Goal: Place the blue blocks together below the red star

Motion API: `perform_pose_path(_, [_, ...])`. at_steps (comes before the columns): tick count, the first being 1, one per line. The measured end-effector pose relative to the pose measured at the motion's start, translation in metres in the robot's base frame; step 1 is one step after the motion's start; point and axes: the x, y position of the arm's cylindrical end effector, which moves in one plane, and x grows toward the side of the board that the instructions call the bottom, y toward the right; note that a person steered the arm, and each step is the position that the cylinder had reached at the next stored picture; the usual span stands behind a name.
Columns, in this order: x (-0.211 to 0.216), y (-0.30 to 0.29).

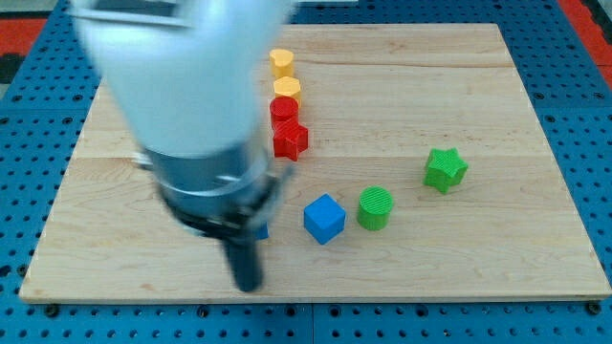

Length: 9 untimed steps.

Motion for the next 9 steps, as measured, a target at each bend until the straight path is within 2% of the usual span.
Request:
perform_pose_path(1, [-0.013, 0.071])
perform_pose_path(3, [-0.053, 0.05])
perform_pose_path(4, [-0.053, 0.014])
perform_pose_path(5, [-0.042, 0.03])
perform_pose_path(6, [-0.05, 0.111])
perform_pose_path(7, [-0.058, 0.091])
perform_pose_path(9, [-0.106, 0.074])
